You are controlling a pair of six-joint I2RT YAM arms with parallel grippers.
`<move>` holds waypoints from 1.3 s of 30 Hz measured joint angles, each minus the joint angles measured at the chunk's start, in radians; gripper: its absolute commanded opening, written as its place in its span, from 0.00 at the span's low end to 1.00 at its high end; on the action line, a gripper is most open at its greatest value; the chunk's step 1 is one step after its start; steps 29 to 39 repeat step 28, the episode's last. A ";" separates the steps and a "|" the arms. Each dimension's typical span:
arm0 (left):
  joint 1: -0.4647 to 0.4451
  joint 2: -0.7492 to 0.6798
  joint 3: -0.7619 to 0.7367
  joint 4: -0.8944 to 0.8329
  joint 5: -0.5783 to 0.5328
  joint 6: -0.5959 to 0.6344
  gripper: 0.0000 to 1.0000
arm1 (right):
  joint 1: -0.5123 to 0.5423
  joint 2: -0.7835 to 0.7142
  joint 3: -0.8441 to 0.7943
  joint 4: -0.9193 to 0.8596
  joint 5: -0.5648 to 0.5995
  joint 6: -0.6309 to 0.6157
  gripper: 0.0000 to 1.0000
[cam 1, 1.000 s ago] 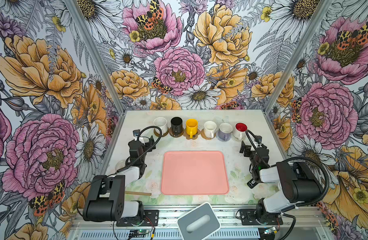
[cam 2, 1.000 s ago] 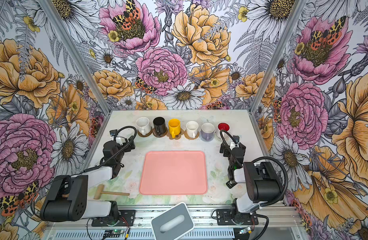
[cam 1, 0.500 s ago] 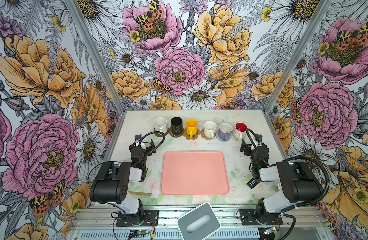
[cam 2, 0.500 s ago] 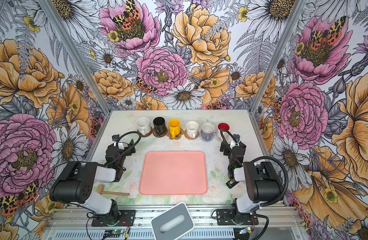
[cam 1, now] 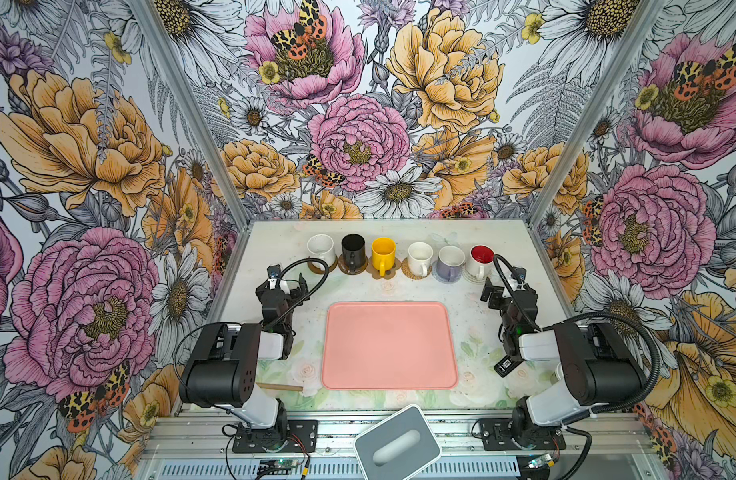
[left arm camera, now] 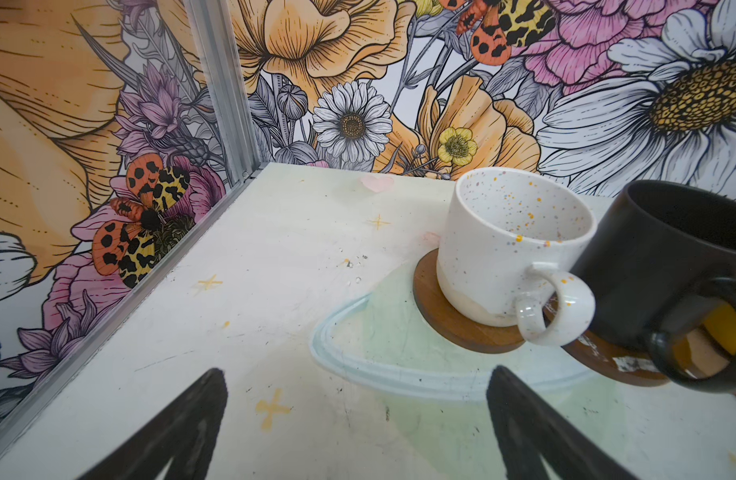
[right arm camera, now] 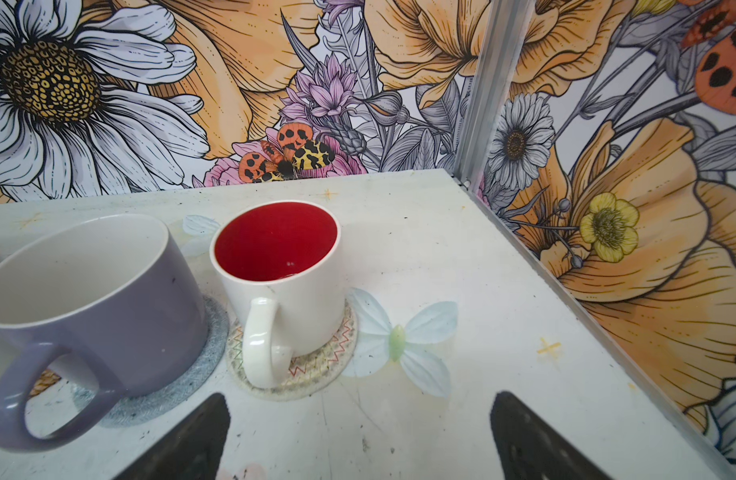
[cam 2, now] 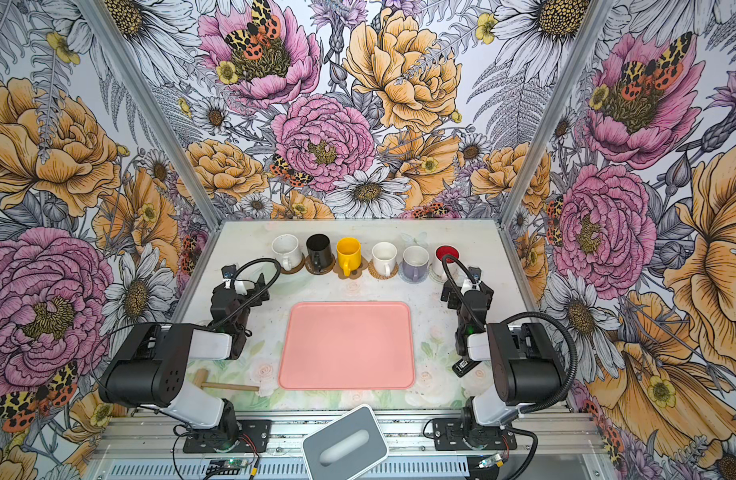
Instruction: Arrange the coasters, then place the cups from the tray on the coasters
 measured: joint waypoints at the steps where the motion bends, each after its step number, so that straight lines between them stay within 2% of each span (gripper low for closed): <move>1: 0.000 0.000 0.000 0.000 0.000 0.000 0.99 | 0.000 0.000 0.000 -0.001 0.000 0.000 1.00; 39: 0.000 0.000 0.000 0.000 -0.003 0.000 0.99 | 0.003 0.000 0.030 -0.040 0.002 -0.003 1.00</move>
